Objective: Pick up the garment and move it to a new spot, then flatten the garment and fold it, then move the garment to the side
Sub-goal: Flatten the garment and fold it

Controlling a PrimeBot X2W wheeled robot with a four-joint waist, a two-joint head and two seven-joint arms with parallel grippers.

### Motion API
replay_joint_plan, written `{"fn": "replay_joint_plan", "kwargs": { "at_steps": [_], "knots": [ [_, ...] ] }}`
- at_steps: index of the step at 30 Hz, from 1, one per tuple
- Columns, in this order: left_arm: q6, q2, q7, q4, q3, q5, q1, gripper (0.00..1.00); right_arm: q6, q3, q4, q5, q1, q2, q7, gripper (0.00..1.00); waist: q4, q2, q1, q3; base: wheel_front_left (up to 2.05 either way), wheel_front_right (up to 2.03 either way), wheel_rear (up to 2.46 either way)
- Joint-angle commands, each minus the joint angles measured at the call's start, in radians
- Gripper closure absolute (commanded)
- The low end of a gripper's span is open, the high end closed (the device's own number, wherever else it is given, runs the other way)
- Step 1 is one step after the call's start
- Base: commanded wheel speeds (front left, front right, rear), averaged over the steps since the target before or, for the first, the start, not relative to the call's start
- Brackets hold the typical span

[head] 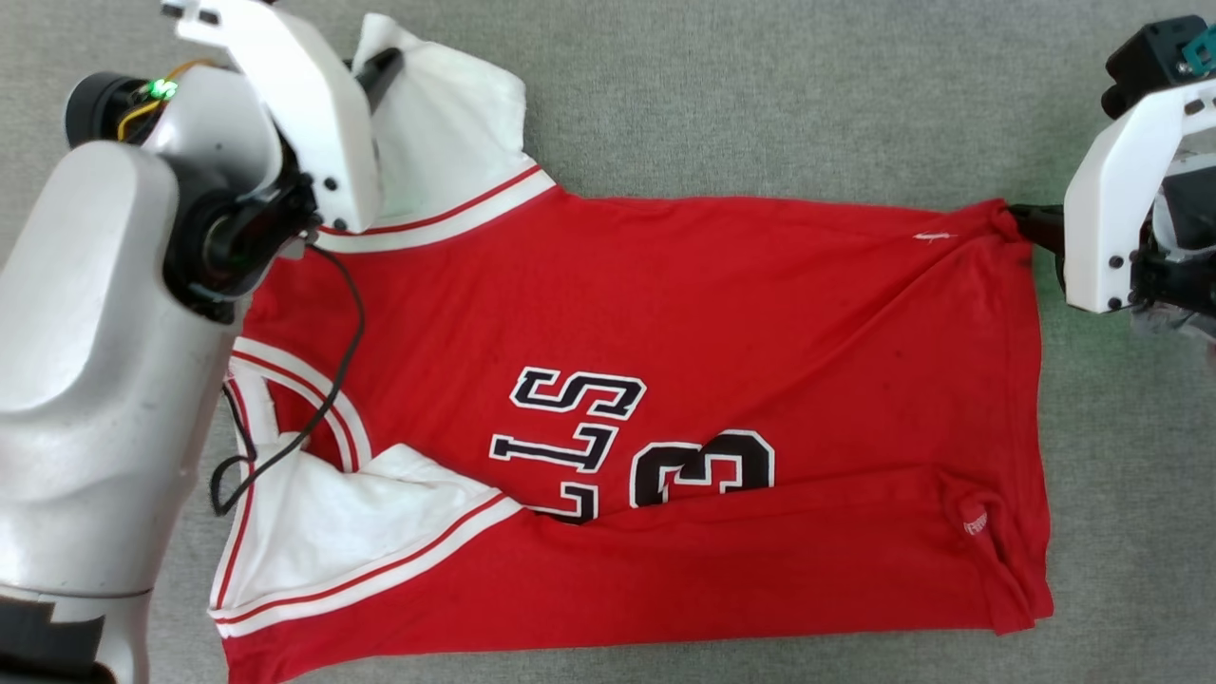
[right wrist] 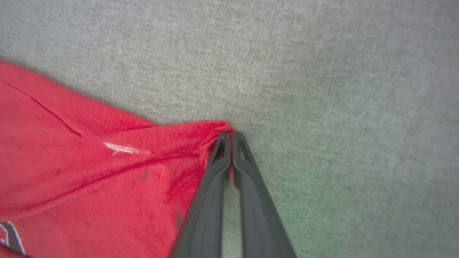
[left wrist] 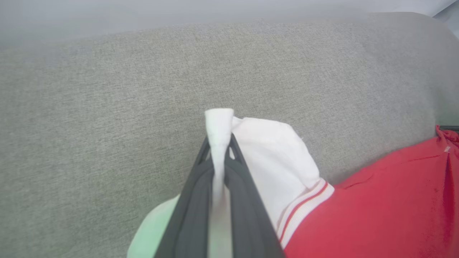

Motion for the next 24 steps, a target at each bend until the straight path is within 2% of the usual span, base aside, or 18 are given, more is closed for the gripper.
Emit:
{"fn": "replay_joint_plan", "kwargs": {
  "at_steps": [1, 6, 14, 17, 18, 19, 24],
  "knots": [
    [-0.001, 0.013, -0.024, -0.002, 0.014, -0.005, 0.026, 1.0, -0.001, 0.007, -0.009, -0.016, 0.032, 0.016, -0.032, 1.0, 0.002, 0.0, 0.0, -0.028, 0.0, 0.0, 0.0],
    [0.009, 0.034, -0.07, -0.019, 0.043, -0.017, 0.085, 1.0, -0.001, -0.033, -0.07, -0.032, 0.05, 0.003, -0.099, 1.0, 0.002, 0.0, 0.0, -0.082, 0.0, 0.0, 0.0],
    [0.042, 0.075, -0.167, -0.099, 0.125, -0.069, 0.3, 1.0, -0.001, -0.107, -0.183, -0.034, 0.207, 0.013, -0.198, 1.0, 0.001, 0.0, 0.0, -0.206, 0.0, 0.0, 0.0],
    [0.069, 0.093, -0.206, -0.16, 0.154, -0.085, 0.447, 1.0, -0.001, -0.137, -0.225, -0.045, 0.319, 0.024, -0.235, 1.0, -0.001, 0.0, 0.0, -0.261, 0.0, 0.0, 0.0],
    [0.069, 0.093, -0.206, -0.16, 0.154, -0.085, 0.447, 1.0, -0.001, -0.137, -0.225, -0.045, 0.319, 0.024, -0.235, 1.0, -0.001, 0.0, 0.0, -0.261, 0.0, 0.0, 0.0],
    [0.084, 0.096, -0.231, -0.186, 0.17, -0.095, 0.529, 1.0, -0.001, -0.147, -0.24, -0.045, 0.38, 0.04, -0.253, 1.0, -0.004, 0.0, 0.0, -0.286, 0.0, 0.0, 0.0],
    [0.11, 0.085, -0.282, -0.237, 0.198, -0.118, 0.689, 1.0, -0.001, -0.159, -0.256, -0.057, 0.49, 0.064, -0.283, 1.0, -0.009, 0.0, 0.0, -0.325, 0.0, 0.0, 0.0]
  ]
}}
